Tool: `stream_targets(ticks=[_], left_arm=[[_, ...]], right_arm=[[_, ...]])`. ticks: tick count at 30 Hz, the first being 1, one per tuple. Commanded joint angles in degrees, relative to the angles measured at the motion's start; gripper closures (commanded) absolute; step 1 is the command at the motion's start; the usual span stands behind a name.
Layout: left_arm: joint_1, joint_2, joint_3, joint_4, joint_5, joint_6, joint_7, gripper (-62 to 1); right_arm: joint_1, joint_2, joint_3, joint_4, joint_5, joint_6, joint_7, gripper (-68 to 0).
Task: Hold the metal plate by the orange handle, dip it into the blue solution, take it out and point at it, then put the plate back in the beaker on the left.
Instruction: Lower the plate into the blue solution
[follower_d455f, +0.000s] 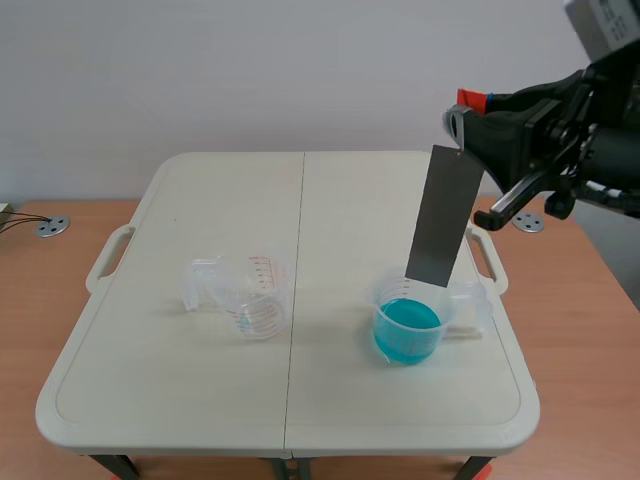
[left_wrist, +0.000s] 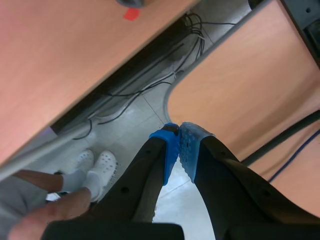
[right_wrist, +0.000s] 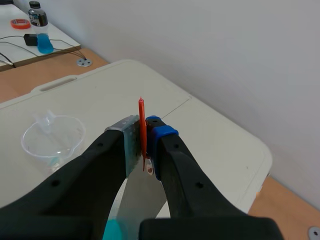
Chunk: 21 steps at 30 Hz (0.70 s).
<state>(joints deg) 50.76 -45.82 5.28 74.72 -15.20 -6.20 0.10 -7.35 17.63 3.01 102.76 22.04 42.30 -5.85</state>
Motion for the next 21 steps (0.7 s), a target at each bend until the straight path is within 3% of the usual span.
stream_targets(ticks=[1, 9, 21], left_arm=[[0.0, 0.5, 1.03, 0.33, 0.0, -1.01, -0.48, -2.7], [-0.02, 2.49, 5.03, -3.02, 1.29, -1.03, -0.5, -2.7], [-0.33, 4.98, 5.31, -3.69, 1.27, -0.98, -0.31, -2.7]], right_arm=[[0.87, 0.26, -0.48, -0.07, 0.61, 0.42, 1.51, -1.3], [2.03, 0.24, -3.34, -5.18, 0.07, 0.42, 2.97, -1.3], [4.68, 0.13, -6.58, -15.19, -1.14, 0.42, 4.15, -1.3]])
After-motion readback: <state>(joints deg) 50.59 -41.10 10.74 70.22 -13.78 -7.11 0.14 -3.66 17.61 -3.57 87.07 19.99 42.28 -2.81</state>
